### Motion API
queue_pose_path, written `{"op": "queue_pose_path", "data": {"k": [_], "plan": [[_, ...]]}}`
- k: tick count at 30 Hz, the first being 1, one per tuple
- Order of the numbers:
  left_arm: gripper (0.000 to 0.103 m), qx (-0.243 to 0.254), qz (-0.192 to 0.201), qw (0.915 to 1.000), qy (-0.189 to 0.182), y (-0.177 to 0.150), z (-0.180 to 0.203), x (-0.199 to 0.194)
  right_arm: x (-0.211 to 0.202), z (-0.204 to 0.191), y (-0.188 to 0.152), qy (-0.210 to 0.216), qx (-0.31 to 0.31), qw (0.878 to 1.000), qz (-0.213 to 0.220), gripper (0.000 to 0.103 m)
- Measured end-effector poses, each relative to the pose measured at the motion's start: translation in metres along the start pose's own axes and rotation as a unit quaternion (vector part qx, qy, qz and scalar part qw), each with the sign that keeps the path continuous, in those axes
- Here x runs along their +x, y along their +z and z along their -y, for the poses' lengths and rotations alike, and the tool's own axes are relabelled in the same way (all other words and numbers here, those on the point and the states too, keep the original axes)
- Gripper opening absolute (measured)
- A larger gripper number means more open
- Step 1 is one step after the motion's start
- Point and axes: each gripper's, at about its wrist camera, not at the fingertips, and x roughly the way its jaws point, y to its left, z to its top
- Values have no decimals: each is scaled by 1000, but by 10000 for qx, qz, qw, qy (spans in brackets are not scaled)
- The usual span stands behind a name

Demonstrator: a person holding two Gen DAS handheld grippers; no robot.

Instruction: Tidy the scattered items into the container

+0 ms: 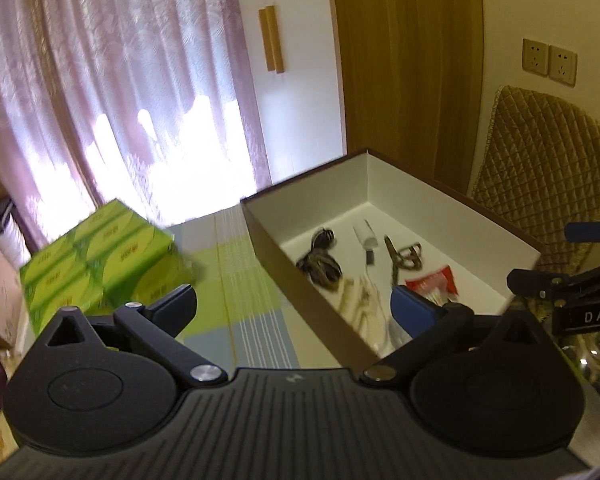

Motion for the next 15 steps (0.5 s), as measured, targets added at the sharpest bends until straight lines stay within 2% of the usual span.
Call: {"op": "queue_pose_path", "data": {"k": [6,15], "plan": [[102,-131,-315,9993,-162,-22,-6,-29,-29,-15,-15,29,341,9994,-108,103],[102,-234,-574,9978,-252,-54,-16,-57,-55,-44,-34,-121,405,9989,-209,103]]}}
